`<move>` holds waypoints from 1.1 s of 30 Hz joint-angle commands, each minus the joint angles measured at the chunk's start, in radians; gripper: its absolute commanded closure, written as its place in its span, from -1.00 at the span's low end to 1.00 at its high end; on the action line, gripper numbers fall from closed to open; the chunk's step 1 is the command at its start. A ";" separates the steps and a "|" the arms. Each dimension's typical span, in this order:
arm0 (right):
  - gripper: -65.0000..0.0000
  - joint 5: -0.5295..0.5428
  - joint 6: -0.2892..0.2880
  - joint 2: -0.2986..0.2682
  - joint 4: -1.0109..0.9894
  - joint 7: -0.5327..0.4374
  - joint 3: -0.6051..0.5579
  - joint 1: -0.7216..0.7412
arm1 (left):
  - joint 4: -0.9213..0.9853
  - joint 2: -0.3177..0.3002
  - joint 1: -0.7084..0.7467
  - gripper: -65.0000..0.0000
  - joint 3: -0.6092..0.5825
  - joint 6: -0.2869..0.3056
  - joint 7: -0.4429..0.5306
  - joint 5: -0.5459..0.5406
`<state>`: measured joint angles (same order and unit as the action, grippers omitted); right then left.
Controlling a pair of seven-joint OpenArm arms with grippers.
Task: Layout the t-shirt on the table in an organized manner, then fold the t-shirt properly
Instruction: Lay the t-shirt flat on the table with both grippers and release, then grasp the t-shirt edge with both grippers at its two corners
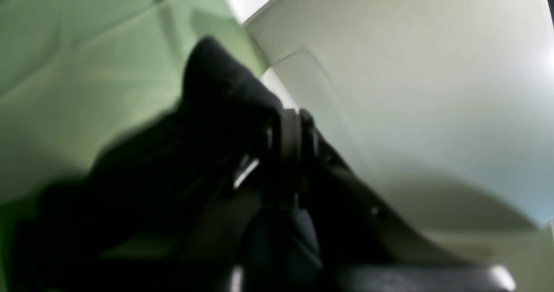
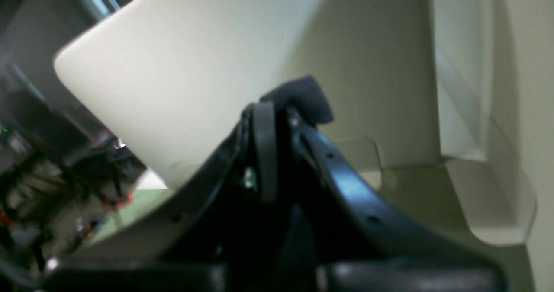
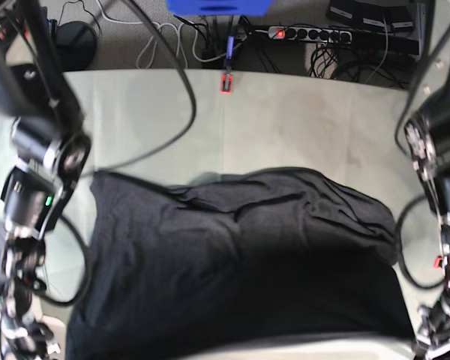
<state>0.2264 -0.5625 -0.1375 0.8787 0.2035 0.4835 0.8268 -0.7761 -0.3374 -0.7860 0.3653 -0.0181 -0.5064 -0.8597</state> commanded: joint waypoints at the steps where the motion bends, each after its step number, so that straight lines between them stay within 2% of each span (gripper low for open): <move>1: 1.00 -0.015 0.002 -0.015 -0.020 -0.026 0.001 0.059 | 0.036 -0.022 -0.063 0.97 -0.025 0.007 0.028 0.000; 2: 1.00 -0.040 0.002 -0.017 -0.052 -0.026 0.005 0.076 | 0.089 -0.036 -0.088 0.91 -0.050 0.007 0.045 0.009; 4: 0.86 -0.081 0.002 -0.020 -0.128 -0.026 0.007 0.102 | 0.209 -0.042 -0.145 0.68 -0.113 0.007 0.088 0.029; 7: 0.42 -0.115 0.005 -0.054 -0.221 -0.026 0.002 0.116 | 0.346 -0.044 -0.198 0.26 -0.177 0.007 0.167 0.032; 9: 0.11 -0.120 0.017 -0.060 -0.258 -0.026 0.002 0.121 | 0.366 -0.042 -0.200 0.21 -0.191 0.007 0.225 0.038; 12: -0.27 -0.118 0.031 -0.073 -0.260 -0.026 0.008 0.101 | 0.369 -0.041 -0.200 0.21 -0.193 0.007 0.240 0.038; 15: -0.46 -0.114 0.029 -0.093 -0.257 -0.025 0.008 0.047 | 0.366 -0.047 -0.192 0.21 -0.211 0.007 0.240 0.038; 17: -0.50 -0.114 0.029 -0.098 -0.203 -0.005 0.008 -0.004 | 0.364 -0.055 -0.146 0.21 -0.217 0.007 0.210 0.030; 19: -0.50 -0.112 0.026 -0.118 -0.088 0.055 0.010 -0.093 | 0.335 -0.084 -0.091 0.20 -0.205 0.007 0.159 0.030; 23: -0.50 -0.112 0.026 -0.092 0.132 0.113 0.010 -0.258 | 0.191 -0.090 0.079 0.02 -0.206 0.007 0.108 0.038; 28: -0.49 -0.112 0.028 -0.024 0.422 0.152 0.010 -0.501 | -0.003 -0.099 0.350 -0.37 -0.205 0.004 0.137 0.038; 33: -0.49 -0.114 0.028 0.055 0.580 0.152 0.008 -0.697 | -0.015 -0.084 0.469 -0.44 -0.211 0.007 0.219 0.041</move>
<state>0.0937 -0.5270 -0.0746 1.4406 0.3889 0.4942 0.1020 -0.7712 -0.4095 -0.2790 0.1528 -0.0254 -0.3080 -0.8131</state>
